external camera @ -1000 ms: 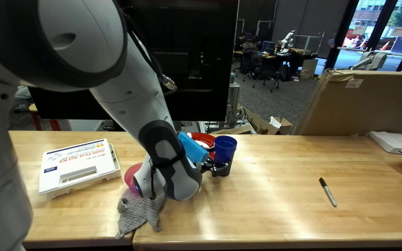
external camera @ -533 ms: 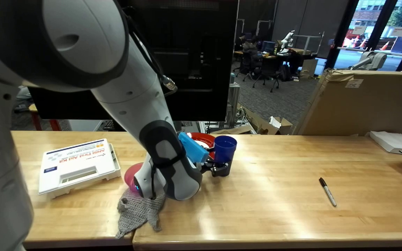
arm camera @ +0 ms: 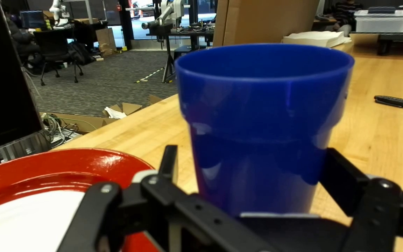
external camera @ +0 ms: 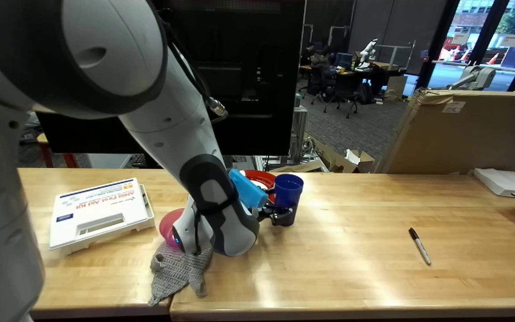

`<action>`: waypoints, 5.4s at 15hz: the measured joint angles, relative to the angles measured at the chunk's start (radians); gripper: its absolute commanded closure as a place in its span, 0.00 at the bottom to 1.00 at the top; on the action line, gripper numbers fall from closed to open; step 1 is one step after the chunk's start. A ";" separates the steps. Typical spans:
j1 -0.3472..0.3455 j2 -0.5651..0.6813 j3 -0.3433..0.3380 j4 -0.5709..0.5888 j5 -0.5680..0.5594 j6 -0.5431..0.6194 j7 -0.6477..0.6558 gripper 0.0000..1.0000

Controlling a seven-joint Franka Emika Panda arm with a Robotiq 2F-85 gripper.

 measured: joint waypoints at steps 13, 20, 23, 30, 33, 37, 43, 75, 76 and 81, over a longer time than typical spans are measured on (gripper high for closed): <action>-0.001 0.111 -0.006 0.110 0.000 -0.002 -0.010 0.00; 0.050 0.172 -0.055 0.181 0.000 -0.002 -0.014 0.31; 0.103 0.181 -0.107 0.192 0.000 -0.002 -0.011 0.42; 0.216 0.189 -0.213 0.196 0.000 -0.002 -0.010 0.42; 0.254 0.191 -0.249 0.195 0.000 -0.002 -0.010 0.42; 0.305 0.190 -0.292 0.195 0.000 -0.002 -0.012 0.42; 0.361 0.178 -0.341 0.198 0.000 0.012 -0.011 0.42; 0.060 -0.440 -0.056 -0.181 0.000 0.281 -0.211 0.17; 0.060 -0.435 -0.055 -0.180 0.000 0.280 -0.210 0.17; 0.059 -0.422 -0.043 -0.179 0.000 0.279 -0.210 0.42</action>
